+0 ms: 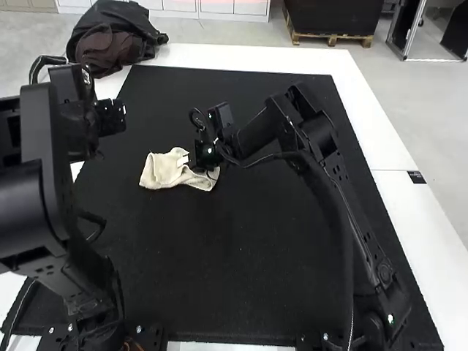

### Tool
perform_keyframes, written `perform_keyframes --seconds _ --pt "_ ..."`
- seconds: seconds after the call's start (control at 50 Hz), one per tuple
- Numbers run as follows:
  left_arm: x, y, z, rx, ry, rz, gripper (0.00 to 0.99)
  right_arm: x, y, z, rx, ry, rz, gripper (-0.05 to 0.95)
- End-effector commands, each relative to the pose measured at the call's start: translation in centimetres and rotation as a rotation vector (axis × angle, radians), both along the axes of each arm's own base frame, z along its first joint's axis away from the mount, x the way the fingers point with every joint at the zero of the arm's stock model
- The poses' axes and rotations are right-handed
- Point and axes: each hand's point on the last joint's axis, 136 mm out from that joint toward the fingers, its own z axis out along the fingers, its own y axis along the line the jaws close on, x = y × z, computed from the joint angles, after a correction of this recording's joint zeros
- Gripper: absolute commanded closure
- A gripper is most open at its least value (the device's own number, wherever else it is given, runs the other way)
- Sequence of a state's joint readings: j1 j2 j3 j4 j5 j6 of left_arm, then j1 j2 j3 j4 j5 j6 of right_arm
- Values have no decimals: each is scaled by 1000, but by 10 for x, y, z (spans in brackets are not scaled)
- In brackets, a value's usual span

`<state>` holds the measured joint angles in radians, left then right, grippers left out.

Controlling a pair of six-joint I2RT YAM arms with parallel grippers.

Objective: Fold the towel.

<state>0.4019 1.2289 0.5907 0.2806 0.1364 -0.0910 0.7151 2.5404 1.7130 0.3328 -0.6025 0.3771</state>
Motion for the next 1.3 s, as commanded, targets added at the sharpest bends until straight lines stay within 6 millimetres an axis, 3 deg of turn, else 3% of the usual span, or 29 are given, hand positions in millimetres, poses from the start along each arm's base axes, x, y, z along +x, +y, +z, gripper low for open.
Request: perform_keyframes --seconds 0.0,0.36,0.48,0.64,0.78,0.96,1.16,1.24,1.28 --pt "1 1 30 27 -69 -8 26 29 -3 94 101 -80 -57 925" --pt "14 1 76 22 -119 -15 26 42 -30 248 205 -186 -114 925" --pt "21 -10 100 9 -150 -42 26 49 -55 302 226 -245 -160 925" --pt "30 -41 144 19 -203 -113 26 46 -97 371 267 -328 -230 925" --pt "26 -62 183 30 -253 -151 26 31 -132 426 285 -438 -280 925" --pt "11 -81 222 41 -297 -180 26 2 -192 486 320 -528 -356 923" --pt "-15 -100 247 50 -343 -202 26 -38 -265 526 344 -616 -462 908" --pt "-28 -103 251 50 -348 -208 26 -58 -294 536 349 -656 -512 713" --pt "-35 -105 252 50 -350 -211 26 -68 -308 539 349 -677 -539 556"
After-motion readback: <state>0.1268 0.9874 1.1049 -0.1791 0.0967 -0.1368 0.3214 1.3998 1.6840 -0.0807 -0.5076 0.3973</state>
